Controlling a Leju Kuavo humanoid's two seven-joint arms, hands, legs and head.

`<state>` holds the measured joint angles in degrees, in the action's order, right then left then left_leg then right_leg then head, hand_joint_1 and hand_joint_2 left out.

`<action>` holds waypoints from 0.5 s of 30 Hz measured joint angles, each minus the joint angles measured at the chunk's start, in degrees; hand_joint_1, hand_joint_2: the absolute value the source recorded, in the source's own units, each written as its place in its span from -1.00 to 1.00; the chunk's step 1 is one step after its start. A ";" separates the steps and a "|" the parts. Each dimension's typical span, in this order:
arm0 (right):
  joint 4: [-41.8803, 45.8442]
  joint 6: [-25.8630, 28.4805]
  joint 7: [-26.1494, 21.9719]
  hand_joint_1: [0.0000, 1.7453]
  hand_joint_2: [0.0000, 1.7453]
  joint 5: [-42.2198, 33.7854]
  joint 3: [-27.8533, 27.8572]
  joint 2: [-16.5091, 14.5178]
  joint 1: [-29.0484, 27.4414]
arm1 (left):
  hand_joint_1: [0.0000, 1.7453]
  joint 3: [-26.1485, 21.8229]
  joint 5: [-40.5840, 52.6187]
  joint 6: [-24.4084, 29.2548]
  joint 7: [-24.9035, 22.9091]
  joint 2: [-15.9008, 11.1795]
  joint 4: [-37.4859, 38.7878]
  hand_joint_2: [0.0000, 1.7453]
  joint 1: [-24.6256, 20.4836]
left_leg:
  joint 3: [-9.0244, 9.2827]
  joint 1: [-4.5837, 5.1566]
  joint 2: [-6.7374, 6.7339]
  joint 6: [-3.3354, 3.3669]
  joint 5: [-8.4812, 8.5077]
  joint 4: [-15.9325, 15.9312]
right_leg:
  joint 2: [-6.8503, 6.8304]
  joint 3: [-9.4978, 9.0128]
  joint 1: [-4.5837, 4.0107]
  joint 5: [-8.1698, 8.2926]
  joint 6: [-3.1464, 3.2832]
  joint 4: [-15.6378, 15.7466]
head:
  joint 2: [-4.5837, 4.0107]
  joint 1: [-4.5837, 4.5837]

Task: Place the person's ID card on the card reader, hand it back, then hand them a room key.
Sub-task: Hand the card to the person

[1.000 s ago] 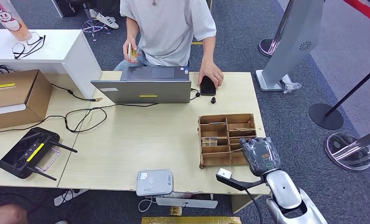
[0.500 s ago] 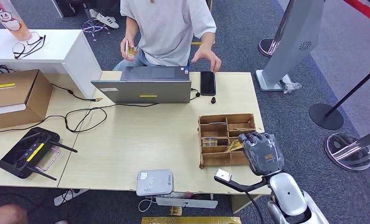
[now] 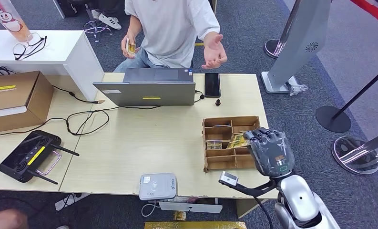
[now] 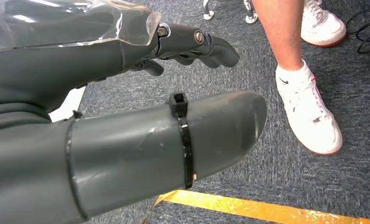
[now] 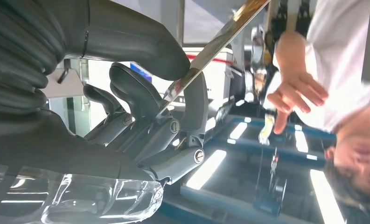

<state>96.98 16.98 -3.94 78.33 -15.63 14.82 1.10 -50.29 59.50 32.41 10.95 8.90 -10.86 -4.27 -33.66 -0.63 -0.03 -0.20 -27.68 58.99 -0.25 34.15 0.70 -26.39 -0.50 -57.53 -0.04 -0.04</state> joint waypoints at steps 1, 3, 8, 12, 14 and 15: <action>-0.02 0.48 -0.19 1.00 1.00 -0.32 -0.10 -0.10 0.49 | -1.00 0.00 0.07 0.02 -0.03 0.01 0.00 -1.00 -0.02 | 0.00 0.00 0.00 0.00 0.00 0.00 | 0.00 0.00 0.00 0.00 0.00 0.00 | 0.00 0.00; -0.17 1.57 -0.63 1.00 1.00 -1.01 -0.45 -0.52 1.67 | -1.00 0.00 0.25 0.07 -0.10 0.03 0.00 -1.00 -0.10 | 0.00 0.00 0.00 0.00 0.00 0.00 | 0.01 0.00 0.00 0.00 0.00 0.00 | 0.00 -0.01; -1.80 4.21 -1.43 1.00 1.00 -2.33 -1.72 -2.36 5.74 | -1.00 0.00 0.66 0.11 -0.35 0.08 0.00 -1.00 -0.39 | 0.01 -0.01 -0.01 -0.01 0.02 0.00 | 0.01 -0.01 -0.01 0.00 0.01 -0.01 | 0.00 -0.01; -4.58 6.54 -1.86 1.00 1.00 -3.87 -3.08 -4.17 9.87 | -1.00 0.00 1.04 0.11 -0.90 0.10 0.00 -1.00 -0.78 | 0.01 -0.01 -0.01 -0.01 0.04 0.00 | 0.01 -0.02 -0.01 0.03 0.03 -0.02 | 0.00 -0.01; -6.31 7.53 -2.09 1.00 1.00 -4.76 -3.82 -5.16 12.08 | -1.00 0.00 1.16 0.13 -1.18 0.14 0.00 -1.00 -0.99 | 0.02 -0.01 -0.01 -0.02 0.05 0.00 | 0.00 -0.03 -0.01 0.04 0.03 -0.02 | 0.00 -0.01; -7.18 7.94 -2.22 1.00 1.00 -5.19 -4.18 -5.69 13.13 | -1.00 0.00 1.20 0.15 -1.32 0.18 0.00 -1.00 -1.05 | 0.02 -0.01 -0.01 -0.03 0.05 0.00 | 0.00 -0.03 -0.01 0.04 0.03 -0.03 | 0.00 0.00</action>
<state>89.80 24.92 -6.16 73.13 -19.80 9.12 14.23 -50.29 60.71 32.56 9.63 9.08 -10.86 -5.32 -33.64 -0.63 -0.04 -0.23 -27.63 58.99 -0.25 34.11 0.70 -26.35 -0.48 -57.55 -0.04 -0.04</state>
